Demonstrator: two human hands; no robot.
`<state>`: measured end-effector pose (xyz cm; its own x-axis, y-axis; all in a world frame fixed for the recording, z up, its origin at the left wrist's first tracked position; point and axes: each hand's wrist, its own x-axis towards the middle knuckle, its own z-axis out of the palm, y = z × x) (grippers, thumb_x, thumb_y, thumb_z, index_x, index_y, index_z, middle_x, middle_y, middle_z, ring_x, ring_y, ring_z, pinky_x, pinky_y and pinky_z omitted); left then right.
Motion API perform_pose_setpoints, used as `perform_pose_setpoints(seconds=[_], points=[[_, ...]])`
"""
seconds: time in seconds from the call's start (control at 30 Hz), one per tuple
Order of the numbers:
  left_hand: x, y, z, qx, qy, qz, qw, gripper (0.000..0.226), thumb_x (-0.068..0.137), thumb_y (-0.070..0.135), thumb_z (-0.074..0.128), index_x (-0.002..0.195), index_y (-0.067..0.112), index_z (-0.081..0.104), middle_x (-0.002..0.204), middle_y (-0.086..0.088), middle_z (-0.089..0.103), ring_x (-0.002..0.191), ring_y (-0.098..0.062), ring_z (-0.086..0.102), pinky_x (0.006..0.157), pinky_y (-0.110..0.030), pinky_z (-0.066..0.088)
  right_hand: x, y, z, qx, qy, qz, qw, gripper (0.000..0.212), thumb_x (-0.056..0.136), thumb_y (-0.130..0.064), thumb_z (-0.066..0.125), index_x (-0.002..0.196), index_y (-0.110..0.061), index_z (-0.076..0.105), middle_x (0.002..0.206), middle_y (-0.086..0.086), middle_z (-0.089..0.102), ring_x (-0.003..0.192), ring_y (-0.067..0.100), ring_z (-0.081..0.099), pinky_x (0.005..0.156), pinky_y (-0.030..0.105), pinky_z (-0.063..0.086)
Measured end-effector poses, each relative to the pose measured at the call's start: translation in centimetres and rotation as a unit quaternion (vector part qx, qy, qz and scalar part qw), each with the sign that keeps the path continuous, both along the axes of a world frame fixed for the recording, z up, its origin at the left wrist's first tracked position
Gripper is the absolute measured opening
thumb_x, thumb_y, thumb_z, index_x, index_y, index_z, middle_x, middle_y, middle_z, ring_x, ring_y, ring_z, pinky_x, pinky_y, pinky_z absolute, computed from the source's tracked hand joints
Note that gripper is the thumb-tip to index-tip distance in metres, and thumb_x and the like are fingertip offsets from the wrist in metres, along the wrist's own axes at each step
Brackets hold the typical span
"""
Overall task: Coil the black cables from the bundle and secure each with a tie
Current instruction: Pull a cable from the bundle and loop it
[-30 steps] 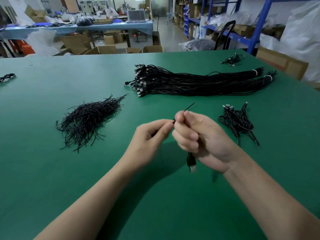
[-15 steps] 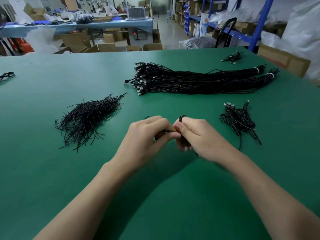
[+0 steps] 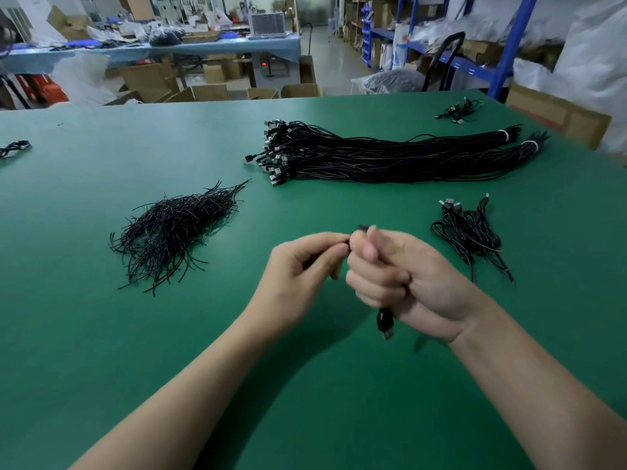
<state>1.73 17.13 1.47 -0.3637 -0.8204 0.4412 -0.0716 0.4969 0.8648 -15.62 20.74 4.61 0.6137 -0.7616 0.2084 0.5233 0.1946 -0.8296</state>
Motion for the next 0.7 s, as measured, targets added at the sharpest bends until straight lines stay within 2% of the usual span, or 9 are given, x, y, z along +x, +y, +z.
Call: perform_pose_setpoints(seconds=[0.03,0.1,0.17,0.27,0.37,0.47,0.53,0.63,0.7], points=[[-0.3,0.2,-0.5,-0.012,-0.036,0.006,0.999,0.021,0.102,0.025,0.056,0.093,0.035,0.071,0.072,-0.011,0.06,0.067,-0.022,0.048,0.065,-0.041,0.044,0.2,-0.2,0.0,0.011,-0.029,-0.041,0.999,0.03,0.103,-0.028,0.038,0.085,-0.014,0.058,0.054,-0.011,0.034,0.048,0.005,0.028,0.047,0.018,0.026],[-0.7,0.4,-1.2,-0.047,-0.115,0.01,0.992,0.024,0.106,0.022,0.05,0.089,0.03,0.066,0.065,0.007,0.05,0.06,-0.006,0.04,0.058,-0.025,0.036,0.4,-0.8,0.1,0.028,-0.057,-0.142,0.988,0.029,0.103,-0.028,0.038,0.088,-0.013,0.058,0.055,-0.01,0.036,0.047,0.004,0.031,0.047,0.018,0.027],[-1.1,0.7,-1.5,-0.07,-0.169,0.01,0.983,0.02,0.106,0.021,0.049,0.099,0.019,0.068,0.063,0.011,0.047,0.057,-0.004,0.039,0.058,-0.016,0.034,0.4,-1.4,-0.2,0.04,-0.057,-0.241,0.968,0.027,0.105,-0.028,0.038,0.091,-0.013,0.055,0.057,-0.008,0.038,0.049,0.006,0.033,0.047,0.018,0.028],[-1.3,1.2,-1.3,-0.113,-0.238,0.013,0.965,0.023,0.106,0.021,0.052,0.117,0.014,0.07,0.071,0.012,0.055,0.063,-0.009,0.049,0.064,-0.028,0.044,0.0,-2.0,-0.7,0.027,-0.015,-0.345,0.938,0.029,0.109,-0.025,0.035,0.093,-0.011,0.054,0.06,-0.005,0.046,0.052,0.009,0.041,0.049,0.019,0.035],[-1.2,1.6,-0.6,-0.208,-0.308,0.031,0.928,0.022,0.105,0.026,0.054,0.108,0.013,0.072,0.085,0.001,0.066,0.073,-0.025,0.06,0.067,-0.039,0.051,-0.3,-2.1,-1.3,-0.062,0.134,-0.413,0.898,0.033,0.111,-0.02,0.034,0.09,-0.008,0.056,0.063,-0.001,0.061,0.056,0.014,0.055,0.054,0.024,0.046],[-0.6,1.3,0.9,-0.325,-0.304,0.06,0.894,0.027,0.102,0.028,0.057,0.092,0.008,0.072,0.076,-0.004,0.062,0.065,-0.029,0.058,0.061,-0.035,0.05,-0.3,-1.8,-1.4,-0.149,0.291,-0.405,0.854,0.034,0.11,-0.017,0.036,0.088,-0.006,0.059,0.069,0.0,0.068,0.061,0.008,0.063,0.059,0.018,0.05],[0.1,0.7,1.8,-0.36,-0.285,0.076,0.885,0.024,0.099,0.025,0.061,0.088,0.008,0.074,0.073,-0.003,0.06,0.063,-0.025,0.055,0.066,-0.027,0.046,-0.3,-1.5,-1.4,-0.18,0.375,-0.375,0.829,0.036,0.109,-0.021,0.039,0.086,-0.008,0.062,0.068,0.0,0.068,0.061,0.006,0.064,0.06,0.017,0.049],[1.2,0.3,2.2,-0.347,-0.243,0.1,0.9,0.018,0.094,0.025,0.072,0.084,0.01,0.076,0.074,0.001,0.059,0.064,-0.015,0.05,0.07,-0.017,0.039,0.0,-1.2,-1.4,-0.206,0.447,-0.298,0.818,0.042,0.11,-0.029,0.038,0.079,-0.009,0.058,0.062,0.002,0.068,0.054,0.017,0.061,0.055,0.026,0.048],[1.8,-0.1,2.2,-0.324,-0.216,0.092,0.916,0.017,0.09,0.025,0.075,0.082,0.01,0.077,0.076,0.003,0.059,0.066,-0.008,0.046,0.069,-0.014,0.037,0.1,-1.0,-1.5,-0.201,0.462,-0.25,0.827,0.044,0.11,-0.035,0.035,0.079,-0.013,0.058,0.055,-0.003,0.059,0.049,0.012,0.047,0.05,0.021,0.036]])
